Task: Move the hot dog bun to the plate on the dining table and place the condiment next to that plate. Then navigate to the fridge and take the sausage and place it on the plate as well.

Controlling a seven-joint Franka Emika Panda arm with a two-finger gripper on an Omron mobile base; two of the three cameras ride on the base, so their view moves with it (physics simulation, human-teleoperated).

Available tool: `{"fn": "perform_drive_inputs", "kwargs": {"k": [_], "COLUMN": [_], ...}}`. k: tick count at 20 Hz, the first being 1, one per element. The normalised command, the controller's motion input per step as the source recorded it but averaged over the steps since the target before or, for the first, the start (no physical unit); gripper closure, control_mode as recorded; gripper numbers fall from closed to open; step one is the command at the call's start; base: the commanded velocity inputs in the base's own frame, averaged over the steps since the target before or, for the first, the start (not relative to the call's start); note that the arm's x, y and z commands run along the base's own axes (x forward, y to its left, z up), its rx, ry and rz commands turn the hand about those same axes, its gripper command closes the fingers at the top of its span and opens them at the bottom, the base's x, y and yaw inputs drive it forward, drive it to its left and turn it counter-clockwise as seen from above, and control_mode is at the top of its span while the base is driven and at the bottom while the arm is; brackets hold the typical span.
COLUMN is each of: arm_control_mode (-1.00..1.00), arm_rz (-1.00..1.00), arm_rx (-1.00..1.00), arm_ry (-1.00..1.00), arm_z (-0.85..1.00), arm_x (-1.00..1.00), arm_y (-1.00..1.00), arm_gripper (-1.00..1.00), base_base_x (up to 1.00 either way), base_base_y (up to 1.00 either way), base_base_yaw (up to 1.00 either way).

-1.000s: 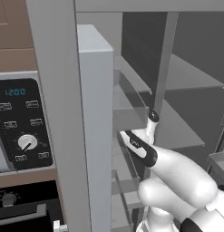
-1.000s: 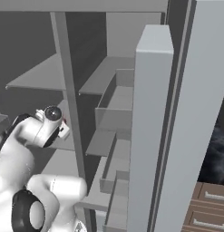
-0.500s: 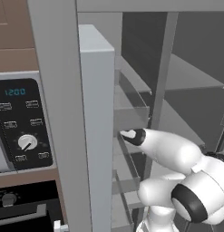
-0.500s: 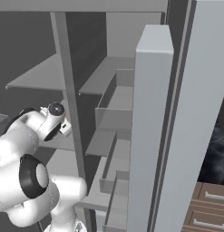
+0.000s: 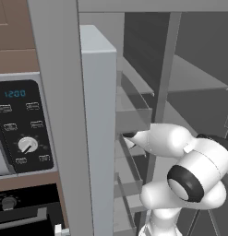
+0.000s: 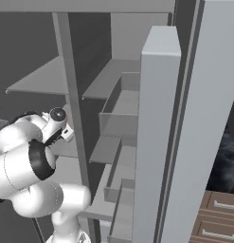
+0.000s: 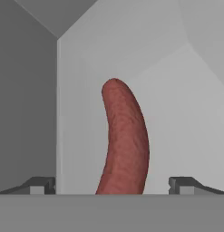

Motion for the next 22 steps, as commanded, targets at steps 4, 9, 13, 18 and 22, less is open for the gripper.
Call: {"fn": "perform_drive_inputs", "kwargs": {"k": [4,9,13,18,22], "arm_control_mode": [-1.0,-1.0,-1.0,-1.0,-1.0], "arm_rz": [0.0,0.0,0.0,0.0,0.0], "arm_rx": [0.0,0.0,0.0,-0.01,-0.05], "arm_ry": [0.0,0.0,0.0,0.0,0.02], "arm_z": [-0.03,-0.15,-0.23,-0.31,-0.44], "arm_x": [0.31,0.14,0.08,0.1,0.15], "arm_y": [0.17,0.03,0.0,0.01,0.08], "arm_gripper": [-1.0,-1.0,-1.0,-1.0,-1.0], "base_base_x": [0.0,0.0,0.0,0.0,0.0], "base_base_y": [0.0,0.0,0.0,0.0,0.0], "base_base_yaw": [0.0,0.0,0.0,0.0,0.0]}}
